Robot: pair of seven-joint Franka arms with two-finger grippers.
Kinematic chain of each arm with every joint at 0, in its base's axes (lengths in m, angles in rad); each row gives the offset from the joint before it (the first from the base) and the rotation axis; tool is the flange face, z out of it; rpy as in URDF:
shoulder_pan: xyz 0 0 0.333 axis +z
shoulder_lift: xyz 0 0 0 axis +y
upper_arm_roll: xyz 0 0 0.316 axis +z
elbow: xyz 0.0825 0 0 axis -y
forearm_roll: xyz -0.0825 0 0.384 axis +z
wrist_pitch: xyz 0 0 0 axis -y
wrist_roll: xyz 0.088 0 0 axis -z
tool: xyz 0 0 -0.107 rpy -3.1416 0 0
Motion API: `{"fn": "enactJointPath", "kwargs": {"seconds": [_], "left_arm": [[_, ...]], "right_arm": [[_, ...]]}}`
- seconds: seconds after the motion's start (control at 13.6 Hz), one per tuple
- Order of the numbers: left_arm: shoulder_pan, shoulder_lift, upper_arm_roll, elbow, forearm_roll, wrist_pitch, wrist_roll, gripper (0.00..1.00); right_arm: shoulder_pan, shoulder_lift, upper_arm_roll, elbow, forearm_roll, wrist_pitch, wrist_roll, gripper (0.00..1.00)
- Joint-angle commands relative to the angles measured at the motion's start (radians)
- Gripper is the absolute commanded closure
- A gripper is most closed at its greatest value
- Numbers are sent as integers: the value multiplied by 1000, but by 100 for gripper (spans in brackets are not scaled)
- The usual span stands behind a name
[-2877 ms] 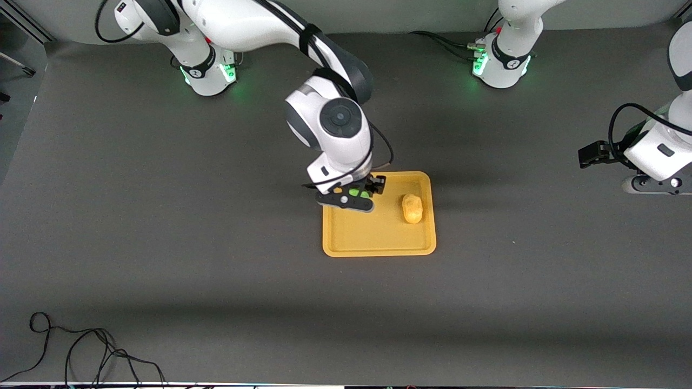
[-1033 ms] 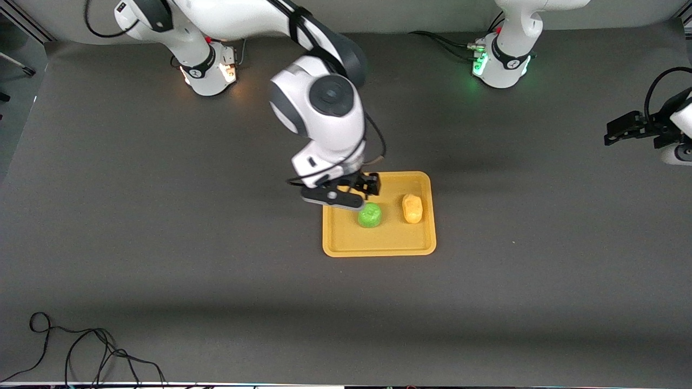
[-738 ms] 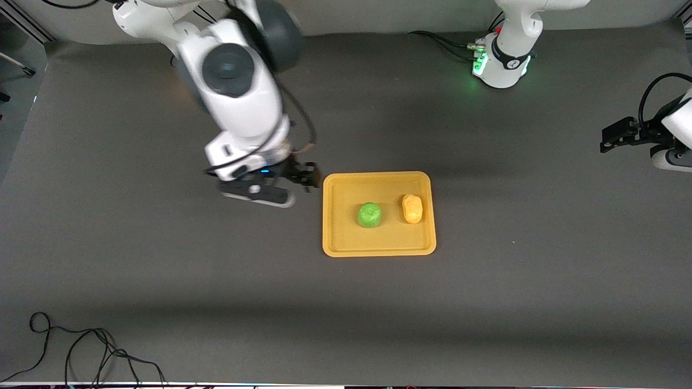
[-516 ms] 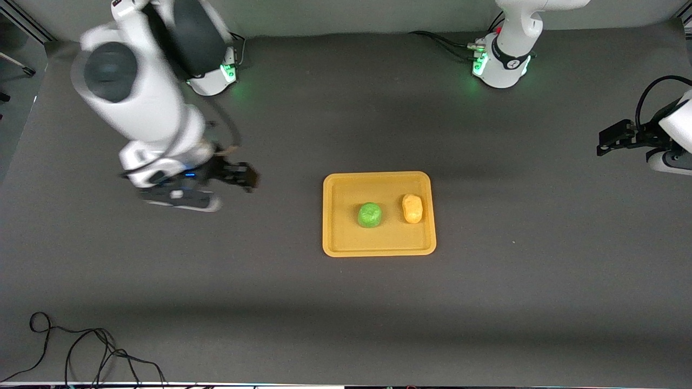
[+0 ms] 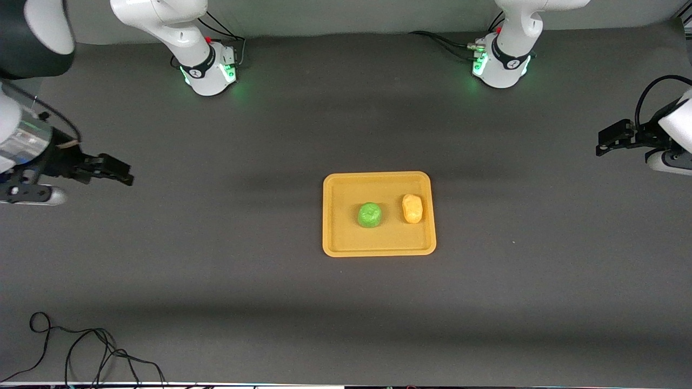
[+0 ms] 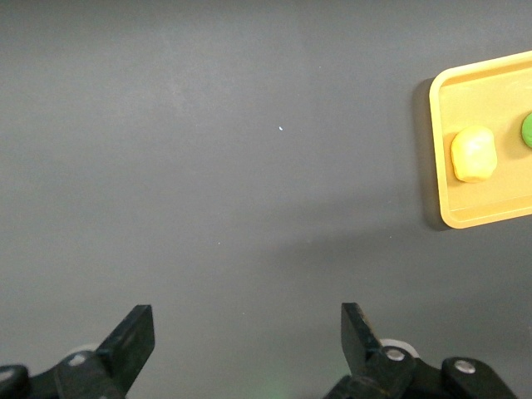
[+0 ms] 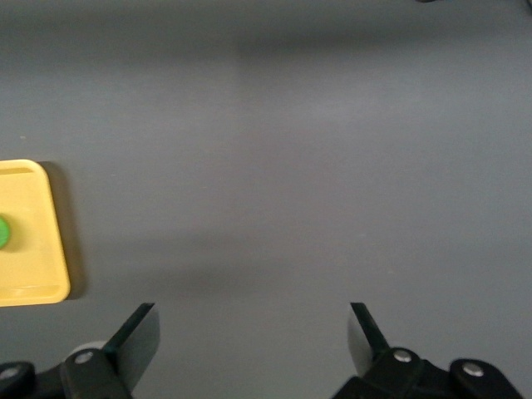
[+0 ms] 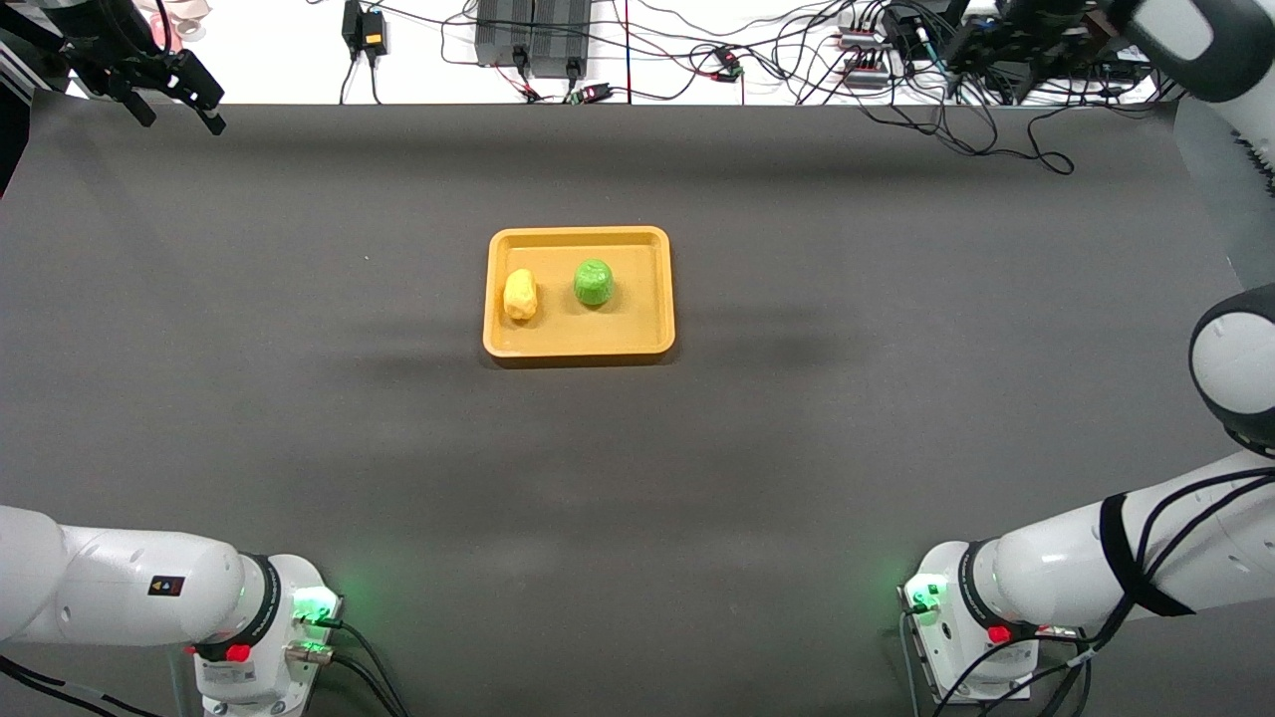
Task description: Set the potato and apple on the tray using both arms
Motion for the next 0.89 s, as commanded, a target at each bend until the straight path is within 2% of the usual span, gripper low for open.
{"fn": "enactJointPath", "kwargs": {"seconds": [0.0, 0.15, 0.44, 0.81], "left_arm": [[0, -28, -1, -13, 2, 22, 17, 0], [0, -29, -22, -13, 2, 51, 2, 0], [8, -8, -23, 10, -2, 135, 8, 0], [2, 21, -32, 0, 8, 113, -23, 0]], "right_arm": [[-63, -33, 23, -33, -5, 1, -64, 0], [-65, -53, 14, -63, -5, 5, -70, 0], [-56, -53, 13, -44, -16, -2, -69, 0], [-56, -50, 14, -33, -45, -18, -72, 0]]}}
